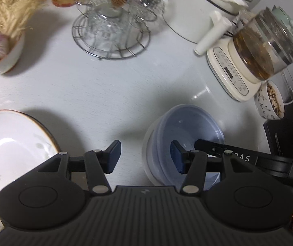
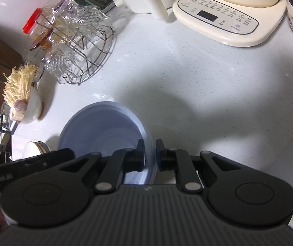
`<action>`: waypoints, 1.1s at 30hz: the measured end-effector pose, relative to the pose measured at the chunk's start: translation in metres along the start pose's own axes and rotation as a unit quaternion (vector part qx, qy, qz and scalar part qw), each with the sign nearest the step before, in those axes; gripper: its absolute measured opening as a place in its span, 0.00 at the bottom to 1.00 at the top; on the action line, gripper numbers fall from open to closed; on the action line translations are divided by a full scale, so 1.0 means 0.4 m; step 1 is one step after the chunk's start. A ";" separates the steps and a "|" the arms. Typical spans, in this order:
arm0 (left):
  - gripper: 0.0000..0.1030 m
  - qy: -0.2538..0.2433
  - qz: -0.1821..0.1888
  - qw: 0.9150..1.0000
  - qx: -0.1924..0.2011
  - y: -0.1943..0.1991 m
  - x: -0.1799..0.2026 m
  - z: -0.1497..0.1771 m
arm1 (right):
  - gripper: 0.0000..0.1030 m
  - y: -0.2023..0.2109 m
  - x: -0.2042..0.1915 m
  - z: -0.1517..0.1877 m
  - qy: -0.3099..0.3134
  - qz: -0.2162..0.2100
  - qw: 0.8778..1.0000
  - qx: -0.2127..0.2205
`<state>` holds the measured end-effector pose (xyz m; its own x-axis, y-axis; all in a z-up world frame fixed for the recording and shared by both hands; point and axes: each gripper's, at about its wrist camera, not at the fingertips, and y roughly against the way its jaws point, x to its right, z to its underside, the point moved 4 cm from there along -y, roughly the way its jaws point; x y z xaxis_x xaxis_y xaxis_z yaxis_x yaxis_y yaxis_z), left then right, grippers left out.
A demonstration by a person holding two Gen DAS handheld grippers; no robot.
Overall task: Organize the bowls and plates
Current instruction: 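Open both grippers and close them again on the nested blue bowls' rim, then carry the nested light-blue bowls with both grippers over the plate stack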
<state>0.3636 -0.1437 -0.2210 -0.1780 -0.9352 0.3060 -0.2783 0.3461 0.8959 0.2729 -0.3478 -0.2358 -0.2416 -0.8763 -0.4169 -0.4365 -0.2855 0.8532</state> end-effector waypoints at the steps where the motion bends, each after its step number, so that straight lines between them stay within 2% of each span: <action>1: 0.58 -0.001 -0.001 1.000 -0.001 -0.009 0.004 0.001 | 0.13 0.001 0.002 0.000 0.000 -0.002 1.000 0.000; 6: 0.55 0.009 -0.007 1.000 -0.003 -0.046 0.001 0.009 | 0.13 -0.005 0.016 0.008 -0.014 -0.016 1.000 -0.004; 11: 0.41 0.040 0.004 0.999 0.001 -0.069 -0.011 0.023 | 0.13 -0.002 0.017 0.011 -0.002 -0.019 1.000 -0.005; 13: 0.28 0.048 0.014 0.999 0.002 -0.072 -0.010 0.034 | 0.13 -0.001 0.017 0.015 0.000 -0.022 1.000 -0.005; 23: 0.27 0.057 0.008 0.998 0.027 -0.061 -0.006 0.057 | 0.14 0.001 0.015 0.020 0.014 -0.022 1.000 -0.007; 33: 0.27 0.057 0.009 0.998 0.018 -0.040 -0.014 0.081 | 0.14 0.005 0.011 0.041 -0.006 -0.027 0.999 -0.020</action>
<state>0.3384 -0.1416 -0.2476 -0.0756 -0.9306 0.3580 -0.3104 0.3632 0.8785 0.2565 -0.3458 -0.2409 -0.2292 -0.8546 -0.4659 -0.4147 -0.3473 0.8411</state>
